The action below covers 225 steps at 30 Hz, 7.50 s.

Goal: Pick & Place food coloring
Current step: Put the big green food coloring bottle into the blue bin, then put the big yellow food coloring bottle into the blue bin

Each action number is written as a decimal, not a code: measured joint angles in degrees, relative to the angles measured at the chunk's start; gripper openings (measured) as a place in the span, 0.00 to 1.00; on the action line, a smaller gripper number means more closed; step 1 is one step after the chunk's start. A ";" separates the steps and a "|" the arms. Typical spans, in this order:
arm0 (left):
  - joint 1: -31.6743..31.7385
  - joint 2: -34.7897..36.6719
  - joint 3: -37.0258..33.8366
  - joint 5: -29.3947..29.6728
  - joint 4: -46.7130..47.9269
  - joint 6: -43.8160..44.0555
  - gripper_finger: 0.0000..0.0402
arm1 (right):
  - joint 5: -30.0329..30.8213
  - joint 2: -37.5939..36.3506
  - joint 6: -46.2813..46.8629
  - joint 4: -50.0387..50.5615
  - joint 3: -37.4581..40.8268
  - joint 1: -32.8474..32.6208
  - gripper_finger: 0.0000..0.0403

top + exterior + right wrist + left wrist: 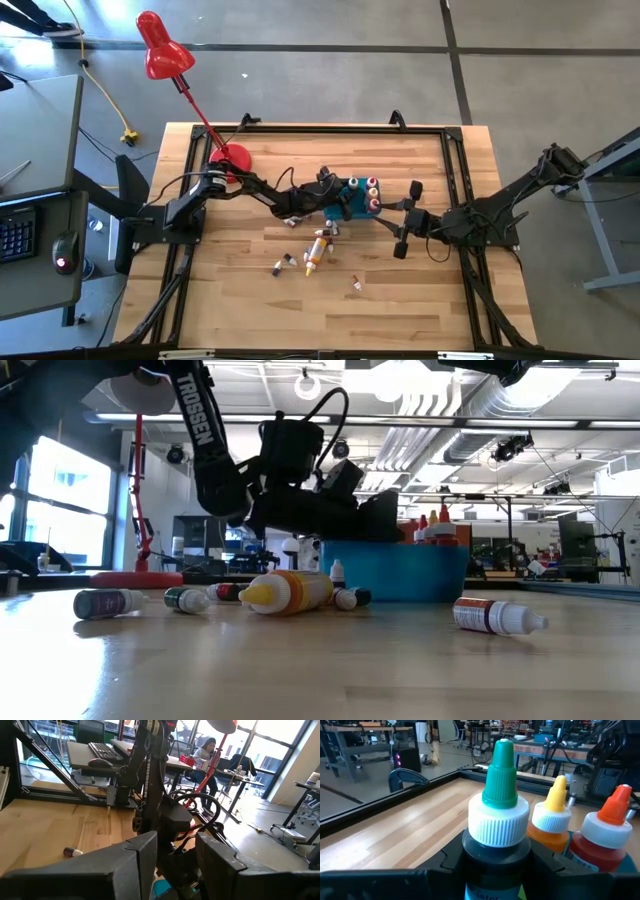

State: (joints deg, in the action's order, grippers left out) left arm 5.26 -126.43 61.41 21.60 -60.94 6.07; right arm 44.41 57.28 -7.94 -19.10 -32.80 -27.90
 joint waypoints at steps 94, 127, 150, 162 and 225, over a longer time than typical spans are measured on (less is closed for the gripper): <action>0.10 7.29 5.33 -0.49 21.56 0.24 0.27 | -2.81 0.00 -1.05 -0.12 0.02 0.02 0.32; 2.99 5.09 5.31 -3.40 18.53 3.23 0.26 | -2.83 0.00 -1.07 -0.44 0.02 0.00 0.32; 2.99 5.09 5.33 -5.58 17.37 1.16 0.33 | -2.83 0.00 -1.05 -0.43 0.02 0.00 0.32; 2.99 5.09 5.33 -5.46 16.99 -0.31 0.52 | -2.83 0.00 -1.07 -0.44 0.02 0.00 0.32; -15.78 57.75 4.85 8.58 115.52 8.96 0.52 | -2.98 0.00 -1.07 0.03 0.02 0.04 0.32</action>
State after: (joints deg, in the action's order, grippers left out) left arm -10.52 -68.68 66.26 30.18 54.58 15.02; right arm 41.43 57.28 -9.02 -19.07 -32.77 -27.86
